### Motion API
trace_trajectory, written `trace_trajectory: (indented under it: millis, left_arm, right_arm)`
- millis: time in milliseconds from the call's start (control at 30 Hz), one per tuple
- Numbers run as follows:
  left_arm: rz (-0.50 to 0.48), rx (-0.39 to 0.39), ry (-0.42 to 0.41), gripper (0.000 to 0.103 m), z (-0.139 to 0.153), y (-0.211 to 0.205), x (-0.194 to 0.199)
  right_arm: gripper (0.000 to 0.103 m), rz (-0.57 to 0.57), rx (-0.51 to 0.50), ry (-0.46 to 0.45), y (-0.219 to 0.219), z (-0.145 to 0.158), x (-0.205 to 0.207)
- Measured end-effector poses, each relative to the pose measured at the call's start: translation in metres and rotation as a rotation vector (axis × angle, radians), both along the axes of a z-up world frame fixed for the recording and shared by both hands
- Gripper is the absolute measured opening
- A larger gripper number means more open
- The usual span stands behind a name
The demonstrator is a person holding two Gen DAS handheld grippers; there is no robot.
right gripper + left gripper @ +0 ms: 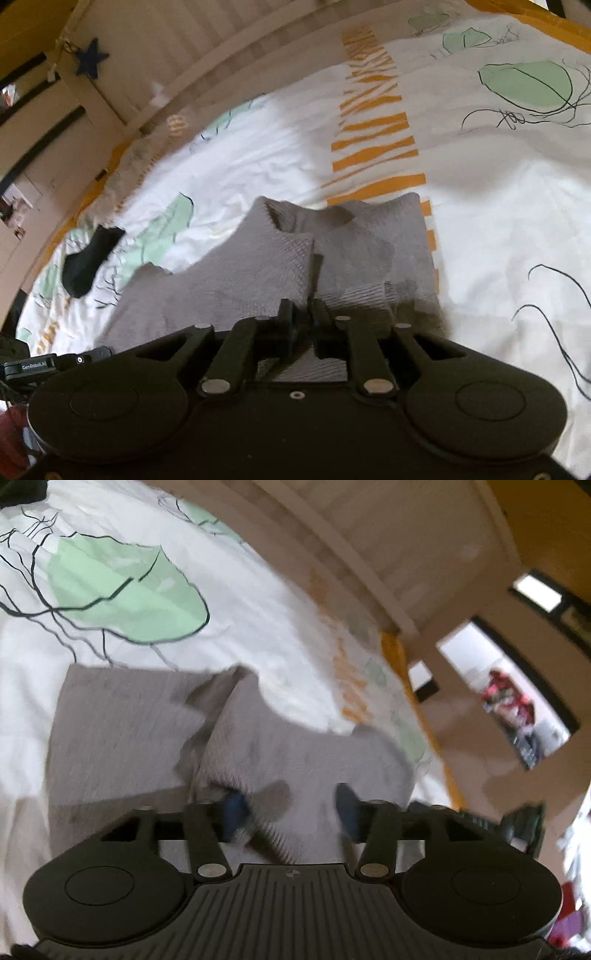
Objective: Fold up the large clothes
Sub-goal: 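Fold the held corner inward with the right tool while the left tool grasps the hoodie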
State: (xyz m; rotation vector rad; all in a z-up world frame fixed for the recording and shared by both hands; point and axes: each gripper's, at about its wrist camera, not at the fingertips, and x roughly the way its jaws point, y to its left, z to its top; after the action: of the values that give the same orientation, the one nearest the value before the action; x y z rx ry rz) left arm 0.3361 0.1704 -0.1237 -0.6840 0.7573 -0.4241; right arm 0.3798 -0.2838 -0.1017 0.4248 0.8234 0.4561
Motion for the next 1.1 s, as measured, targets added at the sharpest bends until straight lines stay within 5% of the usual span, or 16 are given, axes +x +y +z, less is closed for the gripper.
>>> trace_trajectory:
  millis: [67, 167, 333, 533, 733, 800, 1100]
  left_arm:
    - [0.025, -0.024, 0.002, 0.057, 0.005, 0.003, 0.002]
    - [0.033, -0.019, -0.012, 0.058, 0.011, 0.004, 0.005]
    - [0.049, 0.074, -0.017, 0.058, 0.016, 0.0, -0.005]
    - [0.029, 0.223, -0.029, 0.06, 0.019, 0.006, -0.016]
    - [-0.021, 0.36, -0.06, 0.06, 0.024, 0.008, -0.024]
    - [-0.048, 0.406, -0.073, 0.06, 0.024, 0.004, -0.024]
    - [-0.143, 0.542, -0.109, 0.06, 0.019, -0.031, 0.003]
  right_arm:
    - [0.055, -0.019, 0.015, -0.017, 0.004, 0.006, -0.009]
    - [0.055, 0.023, -0.049, -0.111, 0.028, 0.028, -0.03]
    - [0.055, 0.24, -0.137, -0.216, 0.094, 0.045, -0.065]
    - [0.054, 0.465, -0.347, -0.337, 0.187, 0.029, -0.092]
    - [0.053, 0.505, -0.54, -0.416, 0.23, 0.005, -0.09]
    - [0.01, 0.49, -0.515, -0.381, 0.225, 0.007, -0.084]
    - [0.008, 0.33, -0.237, -0.303, 0.173, 0.049, -0.053]
